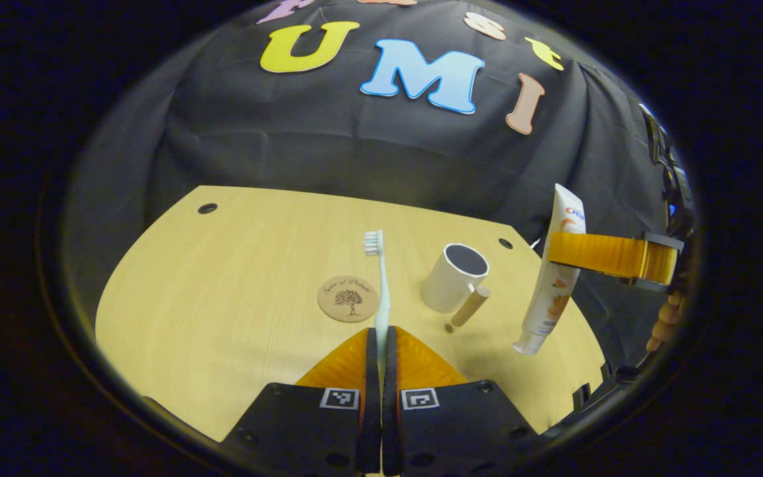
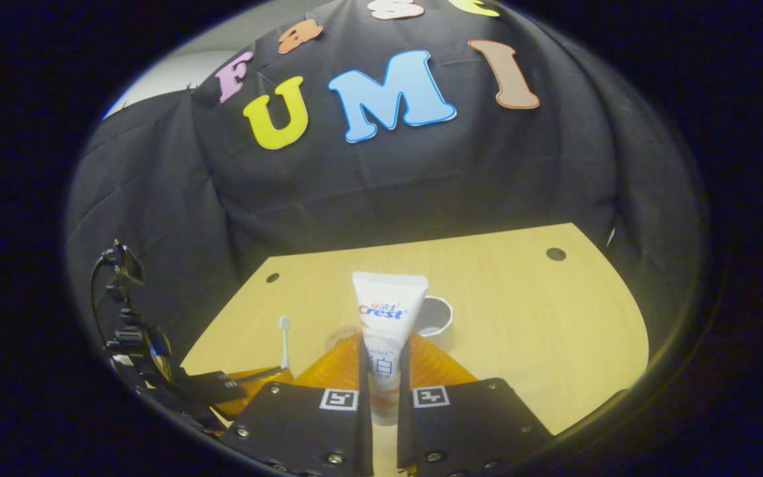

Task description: Put the toothbrush and toothpaste on the desktop into the cup, then pick up the cup and place it on the coaster on the desktop.

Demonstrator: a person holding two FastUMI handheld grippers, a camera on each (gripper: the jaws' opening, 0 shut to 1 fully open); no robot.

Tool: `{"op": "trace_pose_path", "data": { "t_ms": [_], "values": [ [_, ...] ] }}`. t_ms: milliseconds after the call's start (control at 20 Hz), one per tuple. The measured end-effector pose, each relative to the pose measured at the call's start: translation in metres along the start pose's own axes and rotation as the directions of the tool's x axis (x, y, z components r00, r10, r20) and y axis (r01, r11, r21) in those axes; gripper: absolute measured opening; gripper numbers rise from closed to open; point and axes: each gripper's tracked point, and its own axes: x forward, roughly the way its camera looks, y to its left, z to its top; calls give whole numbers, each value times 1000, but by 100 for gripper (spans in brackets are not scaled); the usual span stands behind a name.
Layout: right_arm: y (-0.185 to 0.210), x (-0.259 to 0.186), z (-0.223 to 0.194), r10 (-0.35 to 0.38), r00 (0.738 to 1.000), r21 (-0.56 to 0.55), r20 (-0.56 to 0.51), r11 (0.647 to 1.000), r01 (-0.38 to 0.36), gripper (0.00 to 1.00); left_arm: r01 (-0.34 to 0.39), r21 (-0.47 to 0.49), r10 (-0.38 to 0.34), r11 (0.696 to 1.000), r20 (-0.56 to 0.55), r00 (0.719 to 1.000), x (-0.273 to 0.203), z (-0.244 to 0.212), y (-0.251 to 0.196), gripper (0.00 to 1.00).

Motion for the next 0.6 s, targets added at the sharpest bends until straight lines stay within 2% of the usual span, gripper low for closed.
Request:
{"op": "trace_pose_path", "data": {
  "t_ms": [300, 600],
  "values": [
    [-11, 24, 33, -24, 991, -50, 132, 998, 31, 15, -4, 26, 2, 1000, 84, 996, 2, 27, -9, 9],
    [-31, 57, 65, -69, 973, -113, 222, 989, 96, 15, -8, 59, -1, 998, 152, 988, 12, 55, -14, 9]
  ]
}}
